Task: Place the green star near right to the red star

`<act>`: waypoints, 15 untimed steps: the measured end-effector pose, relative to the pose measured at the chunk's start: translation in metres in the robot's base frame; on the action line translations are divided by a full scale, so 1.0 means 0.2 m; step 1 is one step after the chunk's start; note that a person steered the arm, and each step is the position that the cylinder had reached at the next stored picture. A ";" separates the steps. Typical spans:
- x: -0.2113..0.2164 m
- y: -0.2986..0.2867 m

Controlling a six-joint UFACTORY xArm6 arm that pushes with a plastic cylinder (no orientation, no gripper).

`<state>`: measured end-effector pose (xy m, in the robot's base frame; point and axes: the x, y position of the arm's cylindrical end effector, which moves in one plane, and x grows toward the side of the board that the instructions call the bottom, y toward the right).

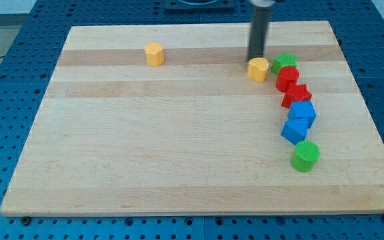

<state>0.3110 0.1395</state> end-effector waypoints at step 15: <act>0.36 -0.24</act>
<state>0.3839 0.0908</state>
